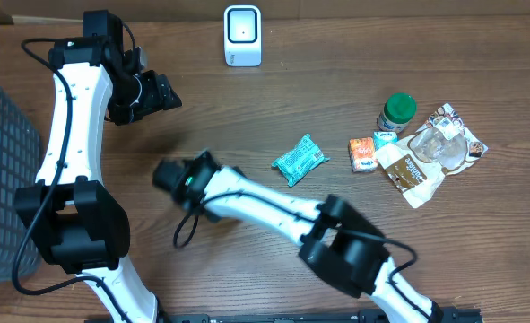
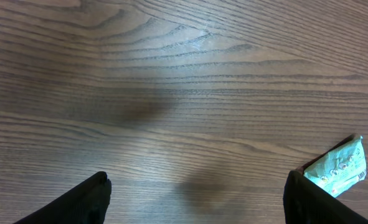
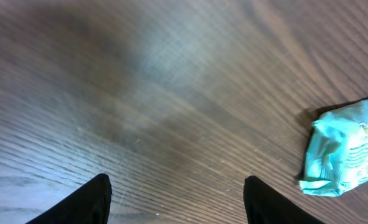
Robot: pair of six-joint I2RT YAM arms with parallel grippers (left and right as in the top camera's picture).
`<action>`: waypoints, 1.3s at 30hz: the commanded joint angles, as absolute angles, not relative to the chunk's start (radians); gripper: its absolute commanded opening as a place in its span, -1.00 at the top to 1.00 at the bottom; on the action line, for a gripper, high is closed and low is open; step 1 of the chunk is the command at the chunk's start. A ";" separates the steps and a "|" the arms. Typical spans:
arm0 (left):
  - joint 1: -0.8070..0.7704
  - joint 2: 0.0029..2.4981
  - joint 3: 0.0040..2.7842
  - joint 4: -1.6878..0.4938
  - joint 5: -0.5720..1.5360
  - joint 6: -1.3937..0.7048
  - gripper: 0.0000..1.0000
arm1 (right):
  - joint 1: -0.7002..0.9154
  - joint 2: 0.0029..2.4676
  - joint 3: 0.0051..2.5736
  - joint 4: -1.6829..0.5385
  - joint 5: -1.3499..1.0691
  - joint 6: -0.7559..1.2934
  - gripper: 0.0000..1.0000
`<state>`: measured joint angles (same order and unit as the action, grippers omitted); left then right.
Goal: Scan the item barcode
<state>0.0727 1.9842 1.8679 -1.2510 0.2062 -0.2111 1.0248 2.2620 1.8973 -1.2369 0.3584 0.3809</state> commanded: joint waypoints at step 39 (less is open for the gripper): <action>-0.070 1.988 1.719 -1.101 0.102 -0.265 -0.37 | 0.325 2.153 1.569 -1.142 -0.168 0.297 0.92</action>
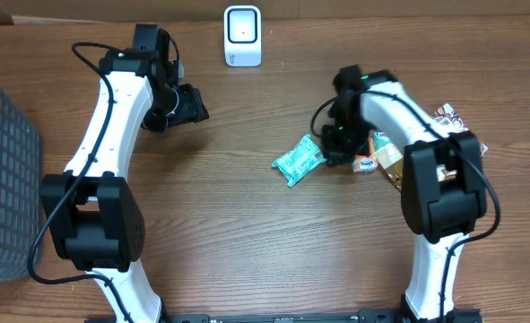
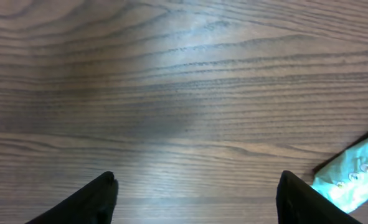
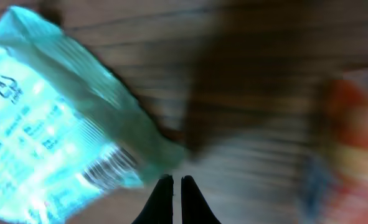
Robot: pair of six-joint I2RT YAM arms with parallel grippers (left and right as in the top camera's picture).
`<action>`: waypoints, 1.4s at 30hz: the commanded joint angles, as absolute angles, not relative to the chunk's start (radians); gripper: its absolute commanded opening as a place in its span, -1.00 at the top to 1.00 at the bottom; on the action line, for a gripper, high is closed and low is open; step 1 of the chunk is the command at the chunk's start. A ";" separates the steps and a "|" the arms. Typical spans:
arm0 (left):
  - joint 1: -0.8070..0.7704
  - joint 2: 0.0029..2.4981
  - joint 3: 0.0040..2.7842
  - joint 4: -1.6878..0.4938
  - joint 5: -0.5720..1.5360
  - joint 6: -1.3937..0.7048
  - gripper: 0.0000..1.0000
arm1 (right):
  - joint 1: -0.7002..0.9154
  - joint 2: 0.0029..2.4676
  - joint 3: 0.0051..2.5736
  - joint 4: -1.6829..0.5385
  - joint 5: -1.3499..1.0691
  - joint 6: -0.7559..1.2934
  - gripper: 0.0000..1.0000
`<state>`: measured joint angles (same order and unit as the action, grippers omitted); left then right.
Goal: Scan the item barcode
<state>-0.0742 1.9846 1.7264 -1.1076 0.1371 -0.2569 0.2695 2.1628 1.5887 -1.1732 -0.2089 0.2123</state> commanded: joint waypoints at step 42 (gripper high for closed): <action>0.067 1.988 1.719 -1.150 0.067 -0.266 -0.85 | 0.569 2.088 1.533 -1.015 -0.079 0.404 0.89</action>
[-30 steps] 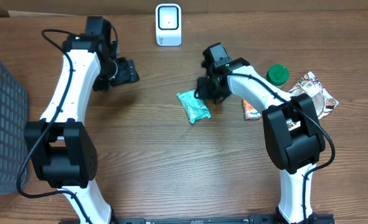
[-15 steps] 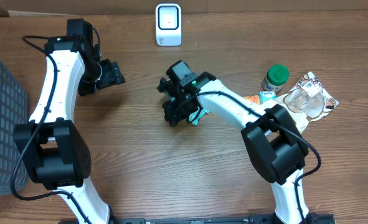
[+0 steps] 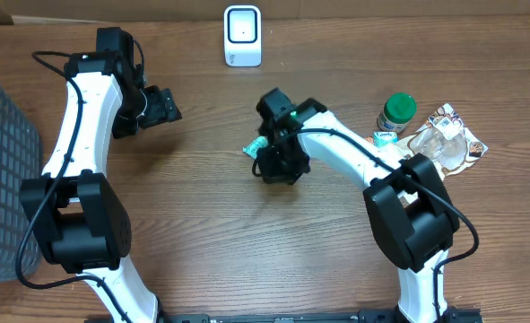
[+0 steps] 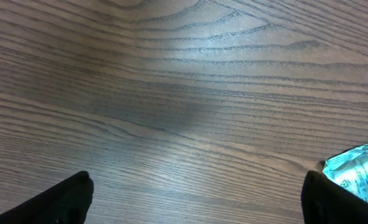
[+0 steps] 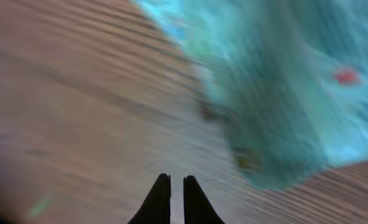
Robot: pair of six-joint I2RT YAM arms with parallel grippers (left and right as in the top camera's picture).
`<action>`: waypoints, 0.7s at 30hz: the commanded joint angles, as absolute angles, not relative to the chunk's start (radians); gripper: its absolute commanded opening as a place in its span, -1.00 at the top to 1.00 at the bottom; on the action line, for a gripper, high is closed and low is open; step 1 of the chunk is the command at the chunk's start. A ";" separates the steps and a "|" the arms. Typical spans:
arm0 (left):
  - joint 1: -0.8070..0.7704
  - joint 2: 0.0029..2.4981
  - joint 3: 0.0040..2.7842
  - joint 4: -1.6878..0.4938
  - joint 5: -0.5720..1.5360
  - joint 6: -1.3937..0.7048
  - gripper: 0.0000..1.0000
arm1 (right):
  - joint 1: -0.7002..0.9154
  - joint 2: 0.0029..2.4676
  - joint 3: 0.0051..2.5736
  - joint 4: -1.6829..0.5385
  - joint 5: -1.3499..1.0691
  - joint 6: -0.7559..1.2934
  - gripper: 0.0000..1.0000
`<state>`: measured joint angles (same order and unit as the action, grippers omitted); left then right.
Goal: Scan the item barcode
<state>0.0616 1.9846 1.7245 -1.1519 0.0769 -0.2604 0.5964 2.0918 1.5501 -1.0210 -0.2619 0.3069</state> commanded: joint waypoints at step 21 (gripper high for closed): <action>0.067 1.988 1.719 -1.151 0.068 -0.266 -0.99 | 0.353 1.999 1.564 -0.884 -0.326 0.372 -0.11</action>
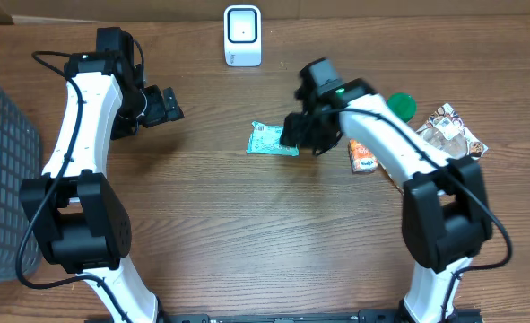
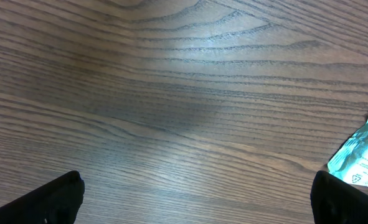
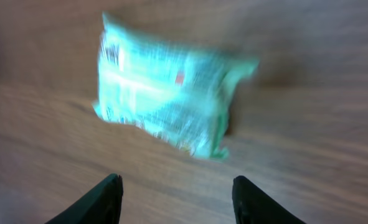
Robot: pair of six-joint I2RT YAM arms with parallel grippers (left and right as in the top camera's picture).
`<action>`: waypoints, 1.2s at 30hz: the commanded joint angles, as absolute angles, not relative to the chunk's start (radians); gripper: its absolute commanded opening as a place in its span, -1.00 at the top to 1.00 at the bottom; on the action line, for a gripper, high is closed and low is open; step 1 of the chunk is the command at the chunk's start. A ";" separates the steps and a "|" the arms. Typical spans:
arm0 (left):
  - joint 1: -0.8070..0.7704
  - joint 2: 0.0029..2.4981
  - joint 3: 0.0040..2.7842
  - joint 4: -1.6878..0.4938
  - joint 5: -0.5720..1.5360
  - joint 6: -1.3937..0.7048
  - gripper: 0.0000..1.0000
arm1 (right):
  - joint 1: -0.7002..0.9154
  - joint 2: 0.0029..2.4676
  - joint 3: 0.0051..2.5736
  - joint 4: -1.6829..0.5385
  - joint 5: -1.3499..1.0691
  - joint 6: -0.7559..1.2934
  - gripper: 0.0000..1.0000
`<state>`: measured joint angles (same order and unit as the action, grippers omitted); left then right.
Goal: Scan the item barcode
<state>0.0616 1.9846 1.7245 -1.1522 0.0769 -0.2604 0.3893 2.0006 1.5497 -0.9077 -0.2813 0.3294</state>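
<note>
A teal snack packet (image 1: 272,141) lies flat on the wooden table, below and a little right of the white scanner (image 1: 242,36) at the back edge. My right gripper (image 1: 299,133) hovers at the packet's right end. Its fingers are open and hold nothing. The right wrist view shows the packet (image 3: 171,106), blurred, ahead of the right gripper (image 3: 175,186). My left gripper (image 1: 166,105) hangs open and empty over bare wood at the left. In the left wrist view the left gripper (image 2: 196,199) is spread wide, and the packet (image 2: 361,155) peeks in at the right edge.
A dark grey basket (image 1: 0,179) stands at the table's left edge. At the right are a green-lidded jar (image 1: 399,106), a small orange carton (image 1: 363,154) and a heap of crumpled wrappers (image 1: 444,139).
My right gripper was shut low over the packet. It is now open and has moved up and to the right, beside the packet's right end. The packet lies flatter, slightly further right. The left arm is unchanged.
My right gripper first stood open far left of the packet, which lay mid-table. Then it was shut at the packet's right end. Later it was shut over the packet, which had shifted left toward the scanner's line. Now it is open beside the packet. The left gripper stayed open.
</note>
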 commanded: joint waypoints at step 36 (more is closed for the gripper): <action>0.125 1.988 1.719 -1.130 -0.080 -0.242 -1.00 | 0.348 1.748 1.542 -0.722 -0.726 0.280 0.92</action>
<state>0.0998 1.9846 1.7245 -1.1358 -0.0086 -0.2588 0.3347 1.9007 1.5112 -0.7200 -0.7071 0.3065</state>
